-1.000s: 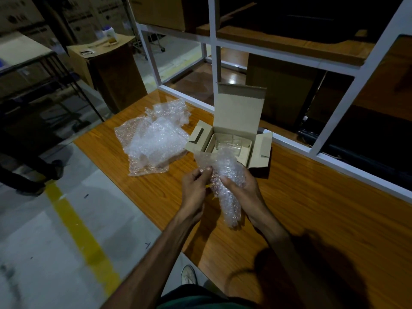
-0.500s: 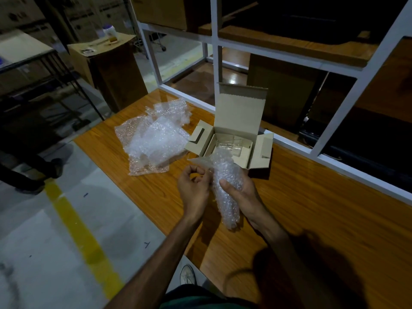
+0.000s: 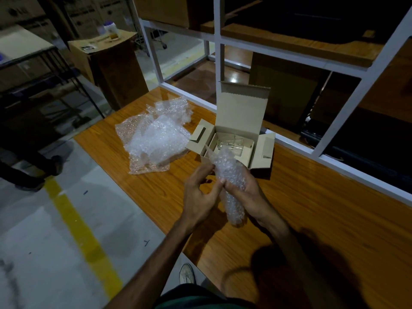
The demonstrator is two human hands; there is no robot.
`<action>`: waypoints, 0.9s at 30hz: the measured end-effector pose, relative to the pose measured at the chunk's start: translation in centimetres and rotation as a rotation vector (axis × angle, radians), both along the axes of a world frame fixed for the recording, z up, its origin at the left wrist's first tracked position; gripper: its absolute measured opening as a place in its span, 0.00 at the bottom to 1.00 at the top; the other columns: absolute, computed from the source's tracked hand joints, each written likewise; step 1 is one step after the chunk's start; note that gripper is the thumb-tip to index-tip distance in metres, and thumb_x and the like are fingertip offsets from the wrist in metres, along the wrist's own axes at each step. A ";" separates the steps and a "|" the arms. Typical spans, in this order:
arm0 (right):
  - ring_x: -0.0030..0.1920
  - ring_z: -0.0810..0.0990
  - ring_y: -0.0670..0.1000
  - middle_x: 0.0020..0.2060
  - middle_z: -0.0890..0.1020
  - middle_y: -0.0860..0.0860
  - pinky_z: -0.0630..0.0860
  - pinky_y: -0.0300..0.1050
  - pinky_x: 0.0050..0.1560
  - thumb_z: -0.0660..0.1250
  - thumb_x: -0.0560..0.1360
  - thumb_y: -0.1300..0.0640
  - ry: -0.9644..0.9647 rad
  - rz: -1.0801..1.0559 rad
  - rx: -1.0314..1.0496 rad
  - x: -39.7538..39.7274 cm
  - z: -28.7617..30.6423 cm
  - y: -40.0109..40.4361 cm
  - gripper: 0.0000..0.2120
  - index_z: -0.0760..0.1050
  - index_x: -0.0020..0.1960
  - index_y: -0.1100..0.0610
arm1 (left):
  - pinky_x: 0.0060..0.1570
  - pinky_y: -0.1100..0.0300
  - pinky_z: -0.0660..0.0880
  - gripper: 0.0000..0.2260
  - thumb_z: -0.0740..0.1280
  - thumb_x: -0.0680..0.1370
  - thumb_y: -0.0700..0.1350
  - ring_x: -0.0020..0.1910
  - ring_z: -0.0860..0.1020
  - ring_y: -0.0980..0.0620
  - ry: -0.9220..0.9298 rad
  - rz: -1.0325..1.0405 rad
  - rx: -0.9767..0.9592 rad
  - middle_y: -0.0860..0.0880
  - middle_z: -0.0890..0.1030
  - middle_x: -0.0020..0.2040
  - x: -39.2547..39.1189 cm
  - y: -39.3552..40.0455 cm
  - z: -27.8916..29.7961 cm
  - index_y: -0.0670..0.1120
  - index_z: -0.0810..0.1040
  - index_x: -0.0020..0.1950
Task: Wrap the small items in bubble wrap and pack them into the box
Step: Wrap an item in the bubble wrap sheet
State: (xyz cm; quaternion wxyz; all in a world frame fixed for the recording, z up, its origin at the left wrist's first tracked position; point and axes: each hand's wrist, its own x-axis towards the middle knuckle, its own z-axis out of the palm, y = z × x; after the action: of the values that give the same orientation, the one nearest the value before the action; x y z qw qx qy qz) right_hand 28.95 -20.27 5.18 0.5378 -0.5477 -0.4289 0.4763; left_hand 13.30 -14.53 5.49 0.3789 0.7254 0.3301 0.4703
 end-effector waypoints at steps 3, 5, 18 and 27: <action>0.64 0.82 0.47 0.70 0.76 0.49 0.85 0.48 0.54 0.78 0.75 0.44 -0.031 0.033 -0.016 0.9 -0.1 -0.1 0.38 0.64 0.80 0.40 | 0.52 0.47 0.80 0.18 0.70 0.80 0.52 0.59 0.80 0.52 0.131 -0.026 0.092 0.50 0.81 0.61 -0.5 0.3 0.1 0.44 0.81 0.66; 0.64 0.81 0.46 0.70 0.76 0.47 0.85 0.46 0.54 0.78 0.74 0.45 -0.054 0.049 -0.025 1.2 -0.1 -0.1 0.39 0.63 0.80 0.38 | 0.56 0.52 0.80 0.25 0.72 0.79 0.53 0.62 0.78 0.53 0.197 -0.067 0.135 0.48 0.80 0.64 -0.8 0.5 0.2 0.42 0.77 0.72; 0.69 0.78 0.48 0.74 0.70 0.49 0.84 0.44 0.55 0.78 0.76 0.55 -0.088 0.114 -0.002 1.1 0.0 -0.3 0.39 0.63 0.79 0.35 | 0.54 0.56 0.77 0.28 0.75 0.74 0.59 0.60 0.73 0.50 0.391 -0.202 0.159 0.48 0.72 0.62 -1.6 2.3 -0.2 0.47 0.78 0.70; 0.72 0.74 0.56 0.77 0.64 0.49 0.82 0.61 0.63 0.79 0.73 0.45 -0.276 0.112 0.025 1.1 0.2 0.1 0.39 0.63 0.77 0.30 | 0.52 0.65 0.72 0.16 0.83 0.68 0.53 0.57 0.70 0.55 0.490 -0.340 -0.092 0.52 0.67 0.54 -1.4 4.0 1.6 0.53 0.83 0.51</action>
State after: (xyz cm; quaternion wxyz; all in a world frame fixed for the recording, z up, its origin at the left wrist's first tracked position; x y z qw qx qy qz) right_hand 30.05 -20.15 5.42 0.4529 -0.5764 -0.5344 0.4207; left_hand 11.89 -10.55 7.11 0.3935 0.8443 0.3065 0.1959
